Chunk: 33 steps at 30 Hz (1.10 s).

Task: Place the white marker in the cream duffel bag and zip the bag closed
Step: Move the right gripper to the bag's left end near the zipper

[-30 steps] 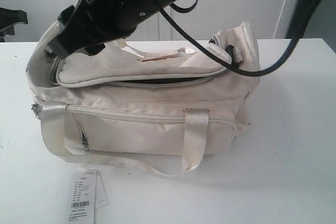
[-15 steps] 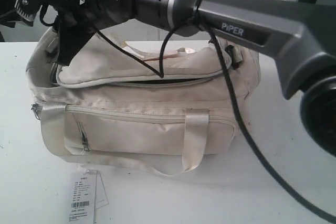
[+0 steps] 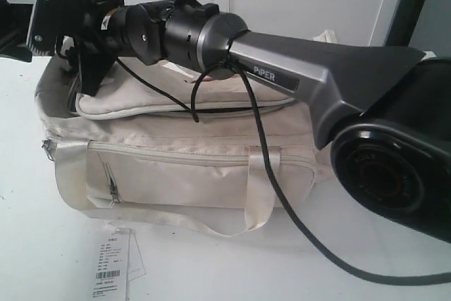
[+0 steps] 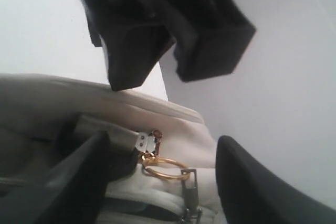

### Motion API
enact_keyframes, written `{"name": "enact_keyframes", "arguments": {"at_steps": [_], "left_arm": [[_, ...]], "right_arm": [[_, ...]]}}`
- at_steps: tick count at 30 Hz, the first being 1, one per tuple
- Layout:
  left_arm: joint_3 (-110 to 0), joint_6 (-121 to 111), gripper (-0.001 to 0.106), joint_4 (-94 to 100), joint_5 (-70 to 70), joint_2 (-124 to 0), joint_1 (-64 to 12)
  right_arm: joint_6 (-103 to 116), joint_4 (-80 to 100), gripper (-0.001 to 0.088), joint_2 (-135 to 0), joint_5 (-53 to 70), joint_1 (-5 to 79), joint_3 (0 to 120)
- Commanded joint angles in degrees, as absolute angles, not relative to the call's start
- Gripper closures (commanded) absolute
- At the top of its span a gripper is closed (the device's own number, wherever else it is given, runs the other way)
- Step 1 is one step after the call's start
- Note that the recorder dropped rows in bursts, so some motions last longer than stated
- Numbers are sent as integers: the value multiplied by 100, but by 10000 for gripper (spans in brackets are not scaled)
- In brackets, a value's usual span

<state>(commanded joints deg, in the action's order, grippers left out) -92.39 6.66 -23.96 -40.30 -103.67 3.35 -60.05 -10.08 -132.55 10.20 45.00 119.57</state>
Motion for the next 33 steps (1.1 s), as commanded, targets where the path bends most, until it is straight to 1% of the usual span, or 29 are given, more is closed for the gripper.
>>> {"name": "enact_keyframes", "arguments": {"at_steps": [10, 12, 14, 17, 20, 21, 22, 29, 33], "left_arm": [[-9239, 666, 555, -2396, -4030, -10367, 335], [-9239, 682, 555, -2396, -4033, -10367, 335], [-9239, 734, 555, -2396, -4033, -10367, 335], [-9239, 756, 555, -2396, -4033, -10367, 335], [-9239, 756, 555, -2396, -4033, -10367, 335], [-9239, 756, 555, -2396, -4033, -10367, 335], [-9239, 756, 555, -2396, -4033, -10367, 335], [-9239, 750, 555, -2466, -3998, -10367, 335], [-9239, 814, 555, -2574, -4010, -10367, 335]], "right_arm": [[-5970, -1008, 315, -13407, 1282, 4353, 11957], [-5912, -1008, 349, -13443, 1282, 4340, 11957], [-5869, -1008, 422, -13447, 1270, 4337, 11957], [-5801, -1008, 567, -13447, 1257, 4337, 11957], [-5560, -1008, 744, -13447, 1182, 4337, 11957], [-5479, -1008, 828, -13447, 1193, 4337, 11957], [-5433, -1008, 871, -13434, 1228, 4337, 11957], [-4596, -1021, 868, -13262, 1936, 4337, 12111], [-3950, -1043, 868, -13003, 2653, 4337, 12222]]}}
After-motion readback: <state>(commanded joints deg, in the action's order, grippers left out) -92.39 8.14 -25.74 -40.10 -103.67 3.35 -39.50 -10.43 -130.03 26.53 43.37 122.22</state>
